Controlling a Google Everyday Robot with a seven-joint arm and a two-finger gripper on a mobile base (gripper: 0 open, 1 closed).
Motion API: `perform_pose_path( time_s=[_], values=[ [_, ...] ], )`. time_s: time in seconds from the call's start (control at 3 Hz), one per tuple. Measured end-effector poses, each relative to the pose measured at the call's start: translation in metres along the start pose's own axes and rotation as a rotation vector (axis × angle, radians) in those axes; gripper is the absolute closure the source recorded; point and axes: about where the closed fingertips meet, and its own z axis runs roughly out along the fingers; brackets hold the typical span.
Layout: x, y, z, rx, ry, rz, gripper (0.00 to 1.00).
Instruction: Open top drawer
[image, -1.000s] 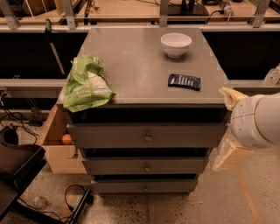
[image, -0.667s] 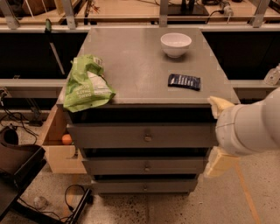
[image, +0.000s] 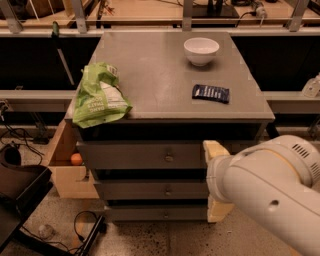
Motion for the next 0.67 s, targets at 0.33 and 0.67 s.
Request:
perform_pose_path(
  time_s=[0.33, 0.67],
  values=[
    [-0.013, 0.001, 0.031, 0.020, -0.013, -0.093, 0.00],
    [-0.019, -0.008, 0.052, 0.045, -0.027, -0.140, 0.00]
  ],
)
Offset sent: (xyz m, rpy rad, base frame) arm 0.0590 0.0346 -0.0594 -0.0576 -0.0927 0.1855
